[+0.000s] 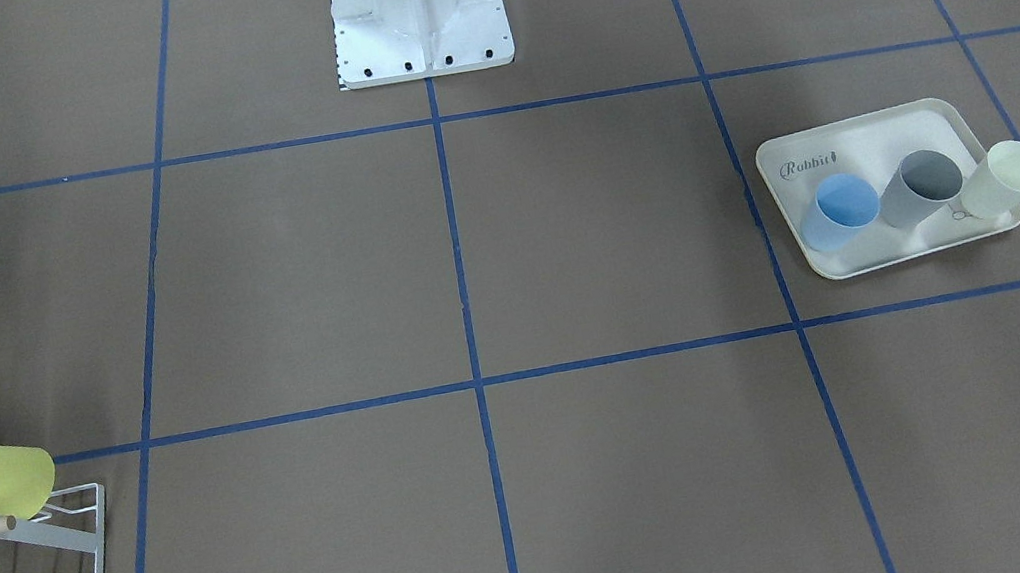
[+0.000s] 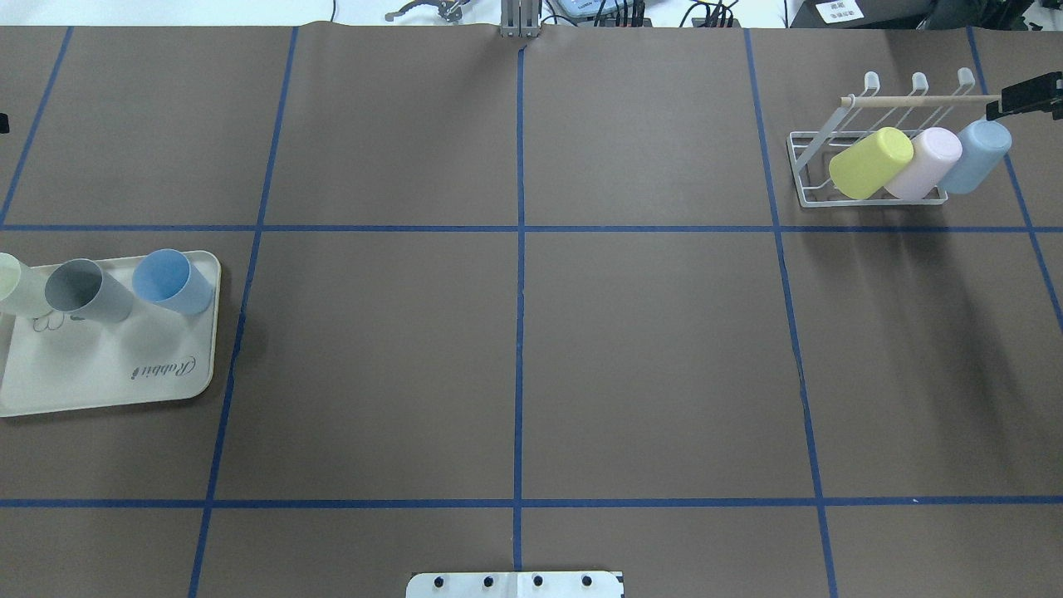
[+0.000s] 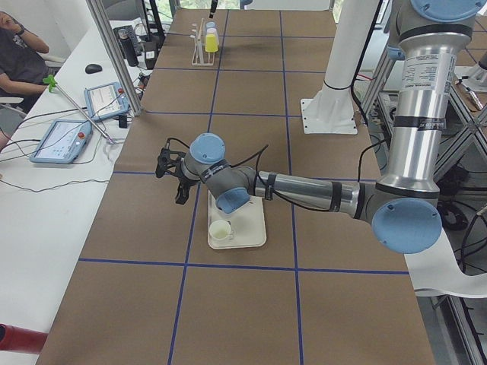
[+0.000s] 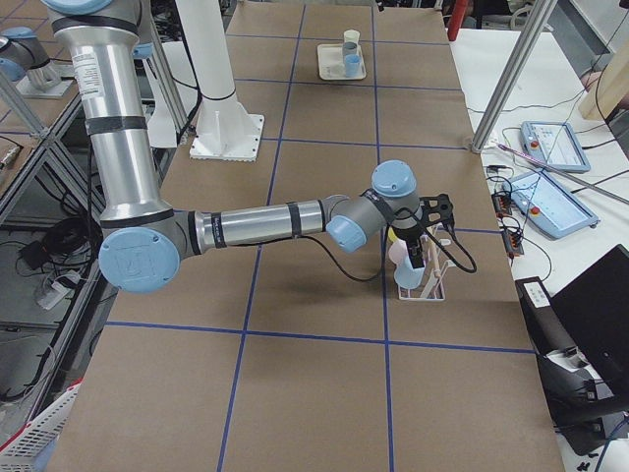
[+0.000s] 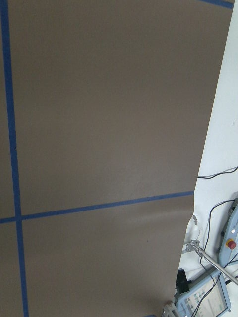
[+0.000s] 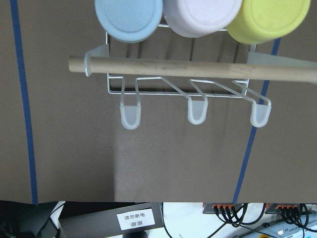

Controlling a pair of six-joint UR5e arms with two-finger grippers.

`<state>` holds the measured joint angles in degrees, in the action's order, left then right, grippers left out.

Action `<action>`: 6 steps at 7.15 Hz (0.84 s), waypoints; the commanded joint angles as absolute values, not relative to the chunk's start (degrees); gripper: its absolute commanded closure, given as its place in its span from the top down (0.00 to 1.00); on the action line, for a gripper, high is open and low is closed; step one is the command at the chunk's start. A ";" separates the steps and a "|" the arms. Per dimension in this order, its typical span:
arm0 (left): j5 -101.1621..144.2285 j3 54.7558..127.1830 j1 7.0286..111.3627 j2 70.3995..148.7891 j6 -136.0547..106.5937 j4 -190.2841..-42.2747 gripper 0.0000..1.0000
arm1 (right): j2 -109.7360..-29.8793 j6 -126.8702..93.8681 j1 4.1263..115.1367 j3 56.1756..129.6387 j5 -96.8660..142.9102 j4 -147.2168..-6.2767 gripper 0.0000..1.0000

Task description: Transfer IKEA cup to right arm and place on rack

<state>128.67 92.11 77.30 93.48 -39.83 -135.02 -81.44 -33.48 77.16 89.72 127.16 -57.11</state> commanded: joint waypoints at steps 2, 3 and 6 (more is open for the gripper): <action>124.36 91.41 76.73 85.47 -27.51 -126.91 1.00 | -82.79 -33.49 76.99 90.62 130.41 -57.22 0.98; 124.71 91.67 76.64 82.47 -27.86 -128.92 1.00 | -82.88 -33.49 76.99 90.88 131.56 -57.13 0.98; 128.06 91.06 70.78 82.27 -40.68 -130.16 1.00 | -84.19 -33.84 76.99 92.89 132.97 -57.30 0.98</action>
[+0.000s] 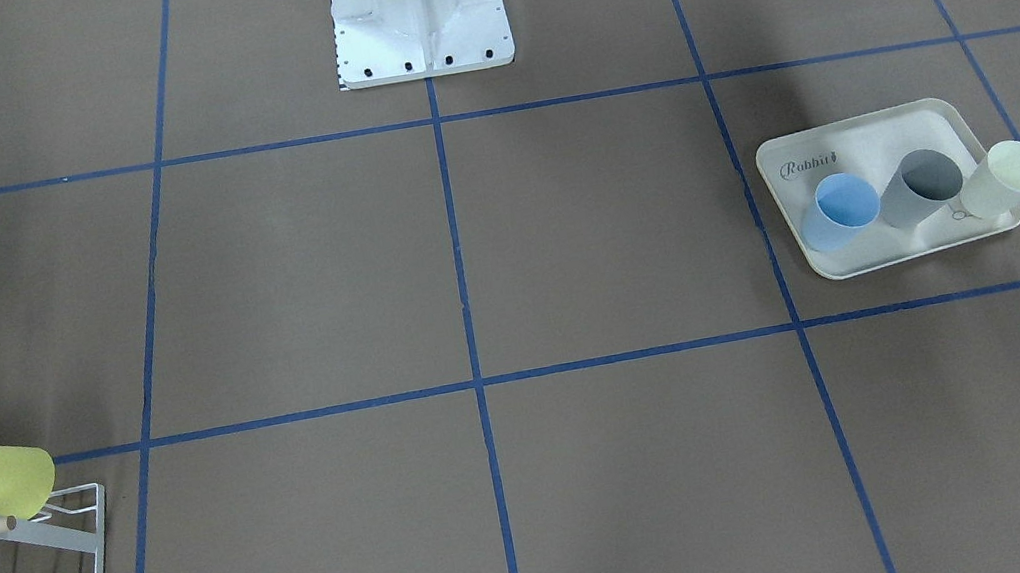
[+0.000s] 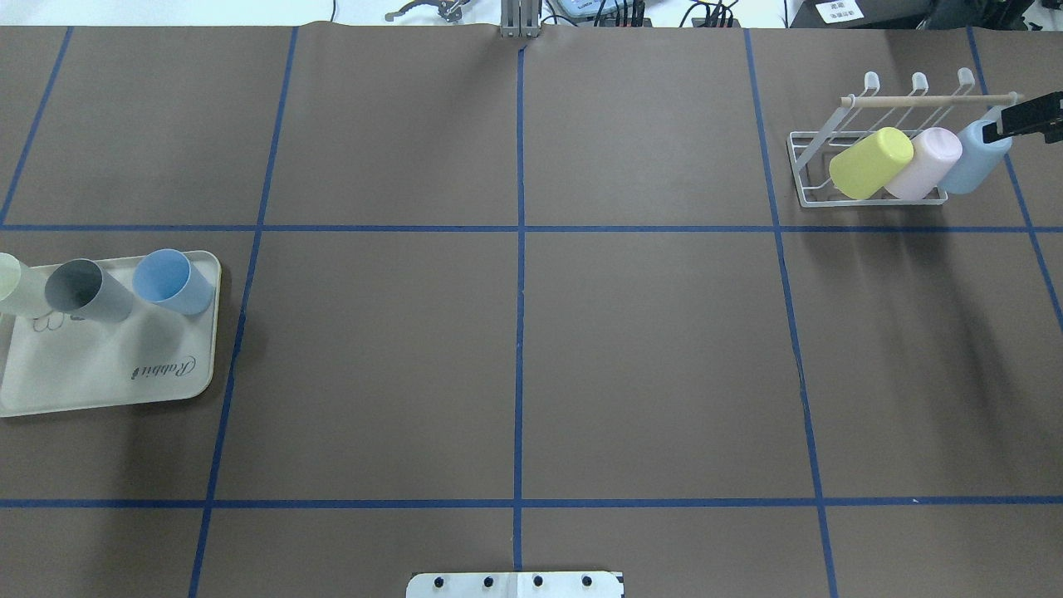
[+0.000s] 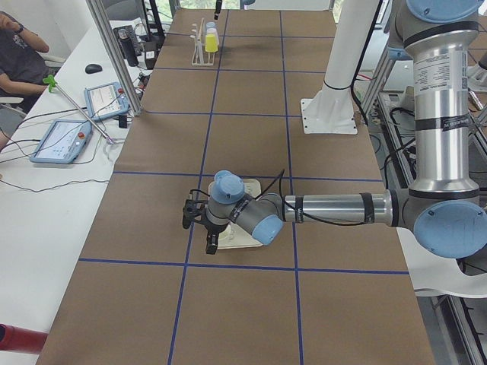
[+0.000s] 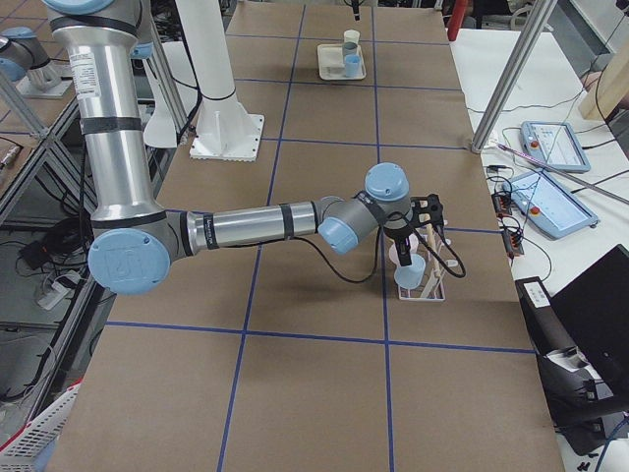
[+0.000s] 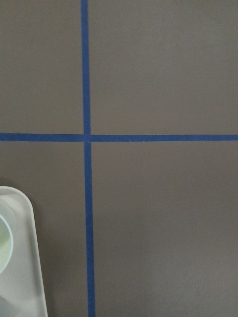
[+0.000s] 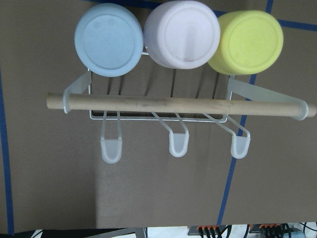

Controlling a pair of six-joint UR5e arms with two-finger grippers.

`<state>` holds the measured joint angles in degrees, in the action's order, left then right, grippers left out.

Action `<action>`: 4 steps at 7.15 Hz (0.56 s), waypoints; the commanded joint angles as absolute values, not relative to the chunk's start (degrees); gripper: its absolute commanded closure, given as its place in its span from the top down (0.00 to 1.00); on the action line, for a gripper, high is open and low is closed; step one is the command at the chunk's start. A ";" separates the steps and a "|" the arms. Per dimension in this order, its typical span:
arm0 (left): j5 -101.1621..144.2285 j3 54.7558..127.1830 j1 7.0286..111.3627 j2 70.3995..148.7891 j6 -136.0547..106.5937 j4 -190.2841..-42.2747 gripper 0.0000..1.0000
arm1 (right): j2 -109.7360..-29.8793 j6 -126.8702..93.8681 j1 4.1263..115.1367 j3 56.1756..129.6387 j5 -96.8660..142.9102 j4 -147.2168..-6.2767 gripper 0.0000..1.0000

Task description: Transfer IKEA cup to right arm and place on rack

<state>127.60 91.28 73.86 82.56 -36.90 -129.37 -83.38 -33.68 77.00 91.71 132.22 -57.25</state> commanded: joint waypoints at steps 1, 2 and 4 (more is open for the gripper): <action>127.71 90.53 69.10 82.18 -40.69 -130.25 1.00 | -84.90 -34.01 76.99 93.77 132.98 -57.39 0.98; 127.53 89.14 69.00 82.18 -40.87 -130.25 1.00 | -84.90 -34.01 76.99 93.78 132.98 -57.39 0.98; 127.44 87.02 68.21 82.79 -40.87 -130.34 0.94 | -84.90 -34.01 76.99 93.78 132.98 -57.39 0.98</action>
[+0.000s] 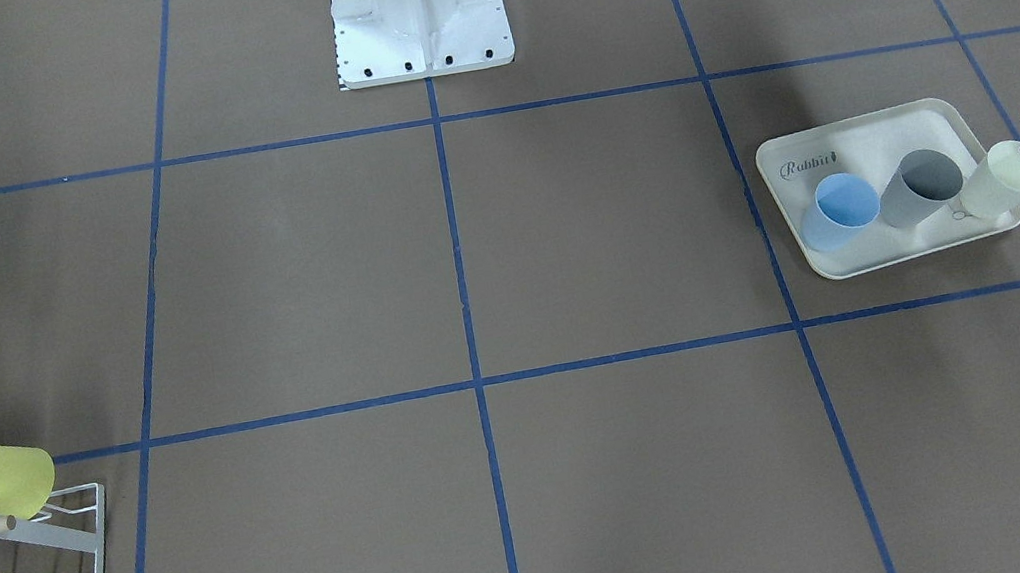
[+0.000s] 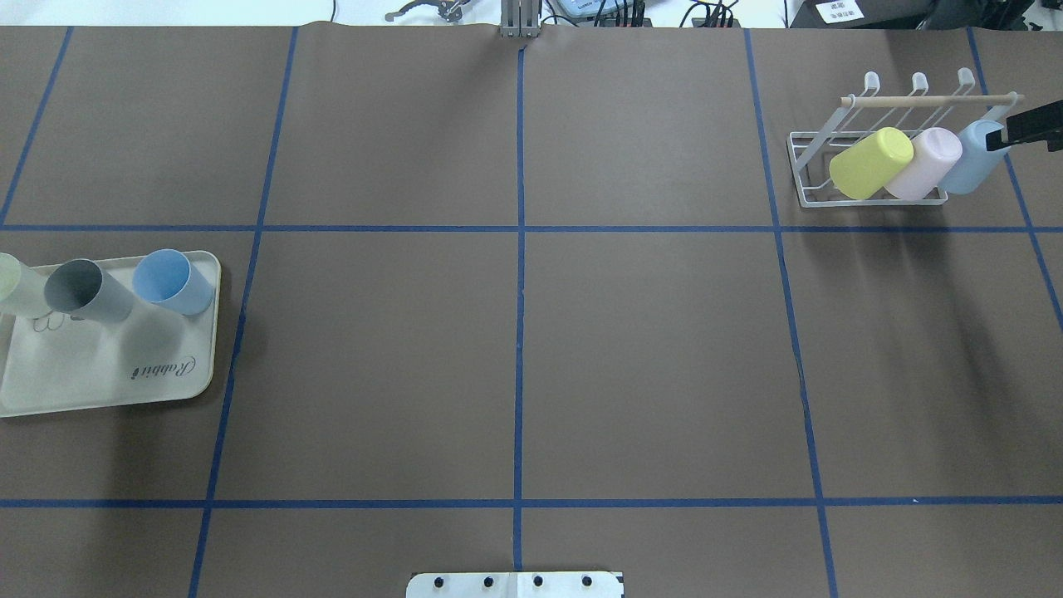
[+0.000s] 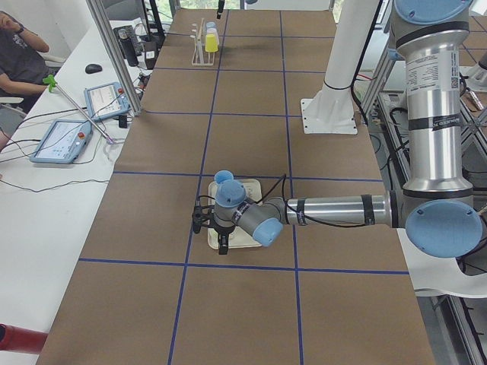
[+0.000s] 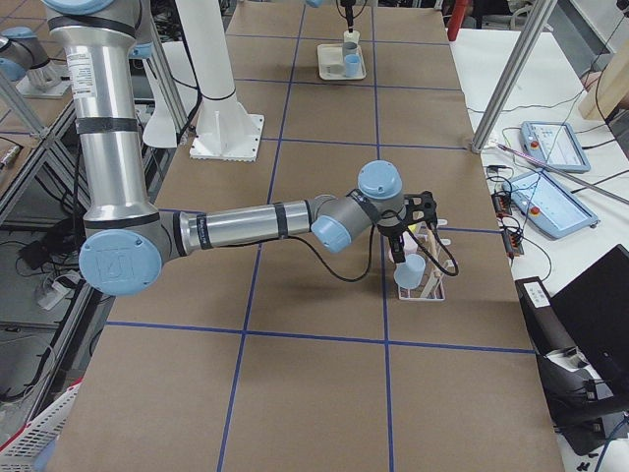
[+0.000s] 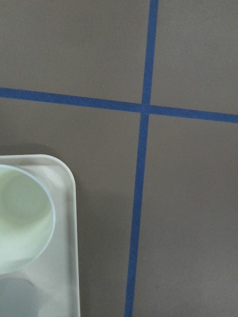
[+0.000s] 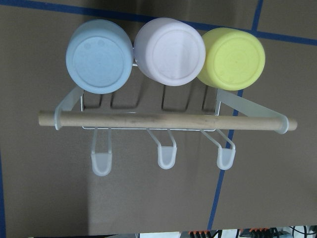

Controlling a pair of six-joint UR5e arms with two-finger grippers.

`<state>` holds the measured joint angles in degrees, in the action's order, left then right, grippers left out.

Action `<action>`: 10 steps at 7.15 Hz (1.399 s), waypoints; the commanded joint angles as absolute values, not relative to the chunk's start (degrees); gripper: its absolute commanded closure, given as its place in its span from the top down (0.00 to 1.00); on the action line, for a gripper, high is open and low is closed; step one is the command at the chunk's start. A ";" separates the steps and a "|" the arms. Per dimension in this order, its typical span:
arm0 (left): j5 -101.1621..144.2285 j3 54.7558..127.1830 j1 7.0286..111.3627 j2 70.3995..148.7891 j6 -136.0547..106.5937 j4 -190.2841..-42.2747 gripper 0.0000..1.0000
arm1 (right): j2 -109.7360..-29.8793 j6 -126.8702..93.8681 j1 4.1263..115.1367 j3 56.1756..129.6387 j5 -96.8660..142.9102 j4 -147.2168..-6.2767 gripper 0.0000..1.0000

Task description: Transfer IKEA cup to right arm and place on rack

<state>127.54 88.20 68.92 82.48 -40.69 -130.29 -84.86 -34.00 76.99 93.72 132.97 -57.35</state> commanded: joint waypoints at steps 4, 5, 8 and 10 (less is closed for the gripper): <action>127.53 85.43 66.89 83.85 -42.02 -129.99 0.00 | -84.73 -34.10 76.91 93.78 132.98 -57.30 0.98; 128.14 86.47 67.15 83.15 -41.58 -129.90 0.00 | -84.47 -34.10 76.90 93.78 132.89 -57.30 0.98; 132.44 93.15 70.64 80.78 -41.48 -129.02 0.00 | -84.46 -34.19 76.99 95.18 132.89 -57.39 0.98; 132.19 99.81 72.42 75.79 -42.79 -129.11 0.00 | -84.11 -34.97 76.73 95.45 132.72 -57.39 0.98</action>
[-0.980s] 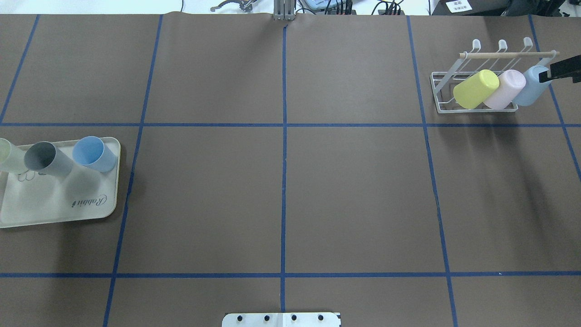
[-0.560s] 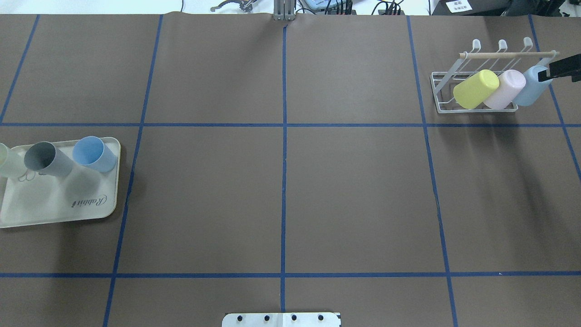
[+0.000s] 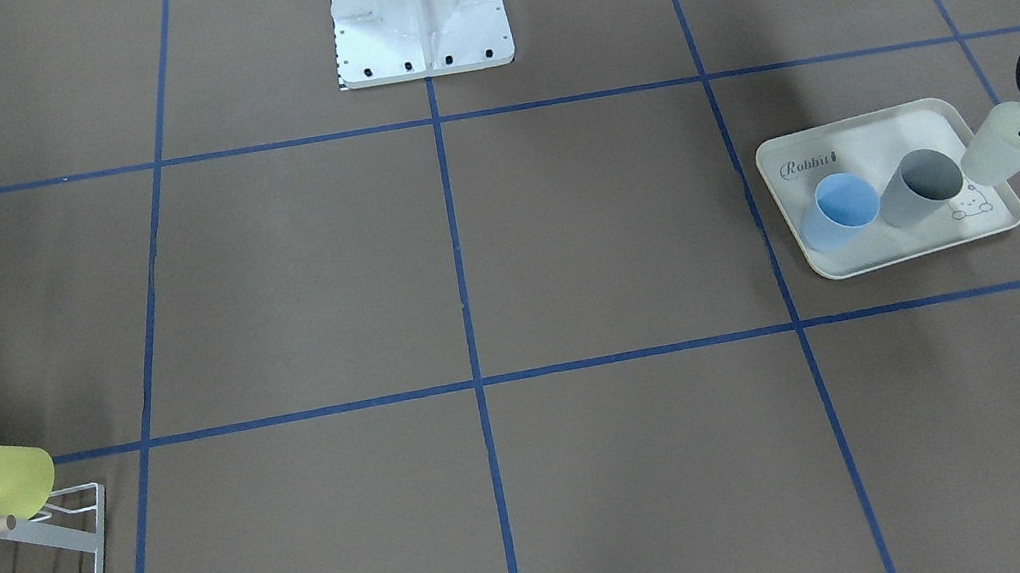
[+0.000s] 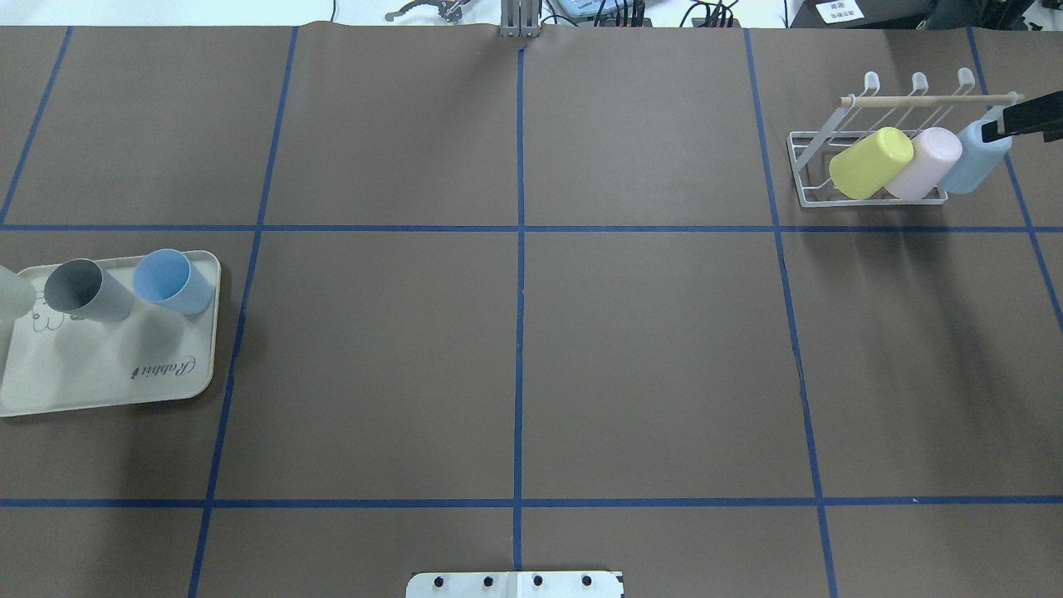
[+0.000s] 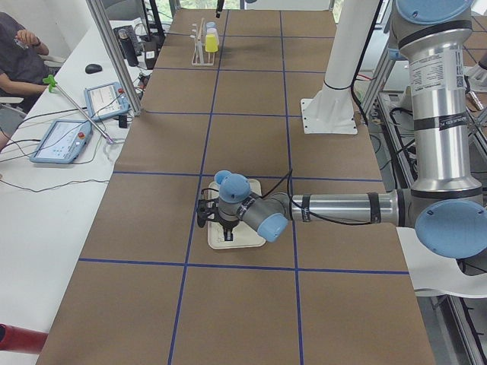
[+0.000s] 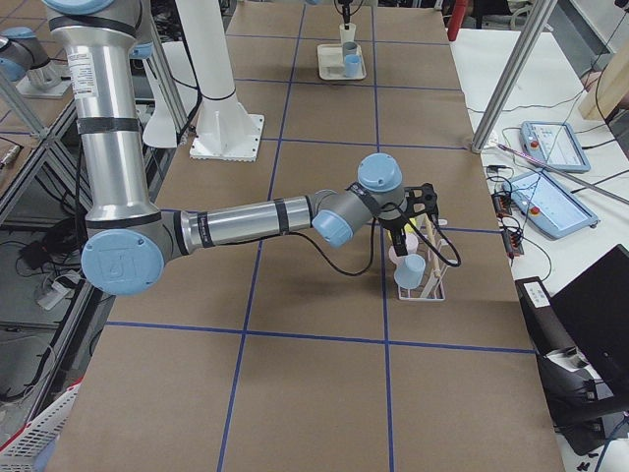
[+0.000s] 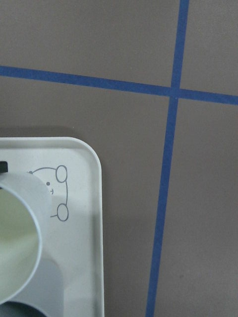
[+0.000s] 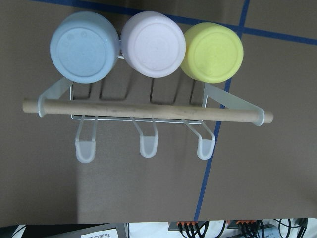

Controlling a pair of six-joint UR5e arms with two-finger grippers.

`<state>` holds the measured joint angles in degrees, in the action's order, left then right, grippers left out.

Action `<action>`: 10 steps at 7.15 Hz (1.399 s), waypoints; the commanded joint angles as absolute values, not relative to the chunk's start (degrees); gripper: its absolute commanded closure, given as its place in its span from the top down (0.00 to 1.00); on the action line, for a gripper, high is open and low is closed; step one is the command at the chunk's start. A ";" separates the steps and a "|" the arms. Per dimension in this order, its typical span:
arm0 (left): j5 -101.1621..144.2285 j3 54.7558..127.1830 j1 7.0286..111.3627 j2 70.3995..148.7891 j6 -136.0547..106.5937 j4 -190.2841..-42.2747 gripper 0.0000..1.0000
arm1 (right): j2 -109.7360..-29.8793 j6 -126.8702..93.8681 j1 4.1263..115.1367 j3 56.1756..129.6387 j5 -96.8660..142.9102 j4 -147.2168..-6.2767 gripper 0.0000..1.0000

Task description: Transfer IKEA cup to right arm and place on rack

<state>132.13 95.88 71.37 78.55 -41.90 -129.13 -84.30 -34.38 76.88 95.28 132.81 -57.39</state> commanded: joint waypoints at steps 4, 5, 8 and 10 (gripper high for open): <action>139.08 106.69 71.90 74.44 -50.07 -129.46 0.00 | -83.94 -39.60 73.05 99.57 132.36 -56.69 0.98; 139.13 109.48 71.46 75.40 -53.84 -130.77 0.00 | -83.94 -44.60 70.43 102.71 132.28 -56.60 0.98; 151.75 110.12 68.75 86.26 -71.63 -134.37 0.00 | -82.37 -56.37 65.14 109.23 132.63 -55.64 0.98; 150.48 108.73 61.56 95.66 -86.51 -142.61 0.00 | -78.50 -73.83 58.48 108.90 132.28 -44.02 0.98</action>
